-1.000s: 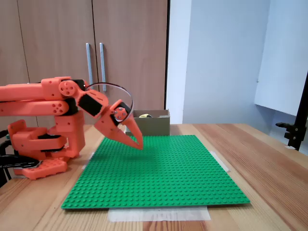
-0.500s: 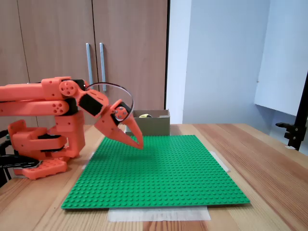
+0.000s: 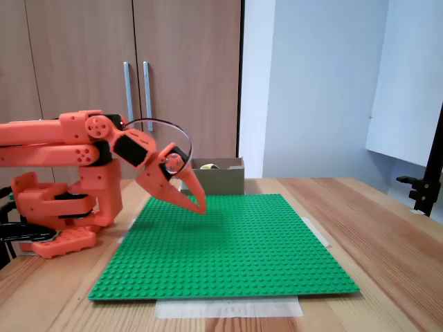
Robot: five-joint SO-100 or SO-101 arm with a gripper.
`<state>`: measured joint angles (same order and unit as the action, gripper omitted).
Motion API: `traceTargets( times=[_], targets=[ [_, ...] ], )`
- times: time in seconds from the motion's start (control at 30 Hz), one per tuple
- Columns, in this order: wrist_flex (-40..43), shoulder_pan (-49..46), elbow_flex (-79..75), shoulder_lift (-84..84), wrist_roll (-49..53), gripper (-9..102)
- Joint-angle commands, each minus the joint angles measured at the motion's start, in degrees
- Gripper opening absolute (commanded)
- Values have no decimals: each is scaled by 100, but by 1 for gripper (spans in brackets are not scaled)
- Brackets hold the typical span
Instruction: Pick the ball and put it in the box.
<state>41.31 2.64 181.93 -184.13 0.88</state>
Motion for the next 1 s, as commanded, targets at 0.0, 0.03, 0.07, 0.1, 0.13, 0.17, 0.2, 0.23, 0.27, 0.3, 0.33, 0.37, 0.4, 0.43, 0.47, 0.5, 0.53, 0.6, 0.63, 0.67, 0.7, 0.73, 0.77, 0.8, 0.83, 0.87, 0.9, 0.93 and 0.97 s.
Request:
traceTargets(
  times=[0.0,0.03,0.07,0.1,0.13,0.17,0.2,0.23,0.27,0.3,0.33,0.37,0.4,0.43,0.47,0.5,0.53,0.6,0.63,0.67,0.7,0.73,0.77,0.8,0.83,0.87,0.9,0.93,0.97],
  targets=[
    [-79,18,132,-44,18,-1],
    [-79,18,132,-44,18,-1],
    [-79,18,132,-44,18,-1],
    [-79,18,132,-44,18,-1],
    [-79,18,132,-44,18,-1],
    [-79,18,132,-44,18,-1],
    [-79,18,132,-44,18,-1],
    [-79,18,132,-44,18,-1],
    [-79,18,132,-44,18,-1],
    [-79,18,132,-44,18,-1],
    [-79,18,132,-44,18,-1],
    [-79,18,132,-44,18,-1],
    [-79,18,132,-44,18,-1],
    [-79,18,132,-44,18,-1],
    [-79,18,132,-44,18,-1],
    [-79,18,132,-44,18,-1],
    [-79,18,132,-44,18,-1],
    [-79,18,132,-44,18,-1],
    [-79,18,132,-44,18,-1],
    [-79,18,132,-44,18,-1],
    [-79,18,132,-44,18,-1],
    [-79,18,132,-44,18,-1],
    [-79,18,132,-44,18,-1],
    [-79,18,132,-44,18,-1],
    [-88,18,132,-44,53,-1],
    [-105,18,141,-44,79,-1],
    [-105,18,141,-44,79,-1],
    [-105,18,141,-44,88,-1],
    [-105,18,141,-44,88,-1]
  ],
)
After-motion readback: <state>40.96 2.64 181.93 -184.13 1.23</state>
